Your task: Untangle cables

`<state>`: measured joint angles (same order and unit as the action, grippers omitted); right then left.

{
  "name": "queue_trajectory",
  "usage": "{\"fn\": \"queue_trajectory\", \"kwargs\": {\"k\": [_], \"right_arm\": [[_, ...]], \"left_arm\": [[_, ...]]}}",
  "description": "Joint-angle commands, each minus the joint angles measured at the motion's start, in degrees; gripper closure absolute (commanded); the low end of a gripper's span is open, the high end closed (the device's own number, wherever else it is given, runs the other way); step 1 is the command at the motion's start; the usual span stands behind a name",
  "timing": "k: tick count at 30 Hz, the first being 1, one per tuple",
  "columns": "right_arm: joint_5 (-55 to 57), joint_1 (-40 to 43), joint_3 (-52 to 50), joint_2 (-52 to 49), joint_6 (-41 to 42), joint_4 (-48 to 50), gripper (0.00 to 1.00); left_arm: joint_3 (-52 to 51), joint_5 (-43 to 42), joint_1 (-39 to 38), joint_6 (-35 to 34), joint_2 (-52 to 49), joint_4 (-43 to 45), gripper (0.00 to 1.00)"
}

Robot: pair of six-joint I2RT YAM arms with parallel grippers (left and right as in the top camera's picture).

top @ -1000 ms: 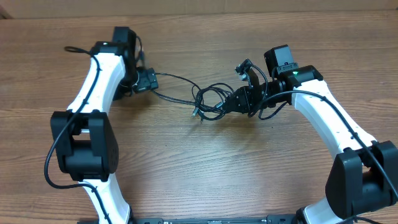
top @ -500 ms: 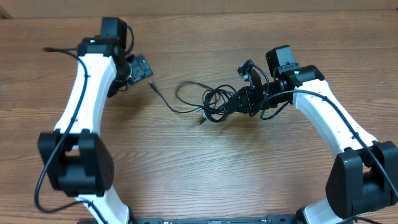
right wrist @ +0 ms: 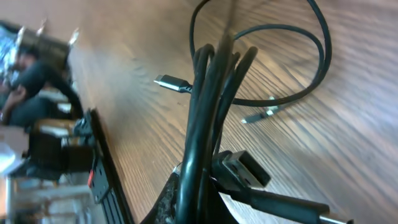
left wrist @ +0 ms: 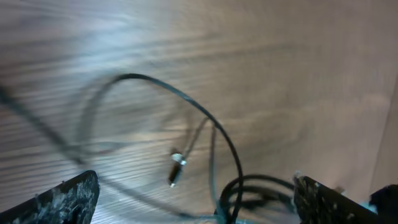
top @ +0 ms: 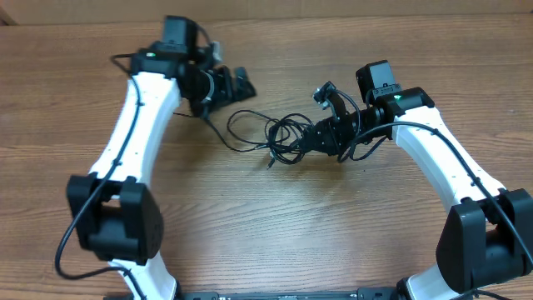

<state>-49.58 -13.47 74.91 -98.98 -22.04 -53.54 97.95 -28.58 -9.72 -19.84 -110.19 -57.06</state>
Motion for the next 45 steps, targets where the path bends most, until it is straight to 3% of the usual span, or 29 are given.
{"fn": "queue_trajectory", "kwargs": {"k": [1, 5, 8, 15, 20, 23, 26, 28, 32, 34, 45], "right_arm": [[-9.4, 0.3, 1.1, 0.3, -13.1, 0.3, 0.96], [-10.5, 0.3, 1.1, 0.3, -19.5, 0.6, 0.96], [-10.4, 0.3, 1.1, 0.3, -23.7, 1.6, 0.96], [-7.2, 0.3, 1.1, 0.3, -23.6, 4.4, 0.96], [-4.0, 0.3, 1.1, 0.3, -23.4, 4.4, 0.96], [-3.8, 0.5, 1.1, 0.3, -23.4, 4.5, 0.96], [-3.8, 0.5, 1.1, 0.3, -23.4, 4.9, 0.96], [-3.8, 0.5, 1.1, 0.3, -23.4, 5.3, 0.96], [-3.7, 0.5, 1.1, 0.3, -23.4, 5.5, 0.96], [-2.5, 0.5, 1.1, 0.3, -23.2, 5.5, 0.96], [3.5, 0.5, 1.1, 0.3, -19.8, 5.5, 0.96]], "left_arm": [[0.8, -2.6, -0.2, 3.6, -3.0, -0.1, 0.0], [0.8, -4.4, -0.2, 3.6, -6.1, -1.5, 0.0], [0.8, -4.6, -0.1, 4.2, -7.7, -3.3, 0.08], [0.8, -9.7, -0.1, 12.8, -8.2, -5.0, 0.23], [0.8, -10.3, -0.1, 22.0, -8.2, -10.4, 0.4], [0.8, -7.0, -0.2, 28.6, -8.2, -16.2, 0.43], [0.8, 3.0, -0.9, 29.7, -8.2, -21.2, 0.49], [0.6, 11.4, -1.4, 28.1, -8.2, -23.3, 0.5], [0.1, 30.7, -1.6, 14.0, -8.2, -25.9, 0.53], [-0.2, 36.0, -1.2, 8.2, -8.2, -27.2, 0.53], [-3.4, 46.7, 4.2, -6.6, -8.2, -29.1, 0.49]]}}
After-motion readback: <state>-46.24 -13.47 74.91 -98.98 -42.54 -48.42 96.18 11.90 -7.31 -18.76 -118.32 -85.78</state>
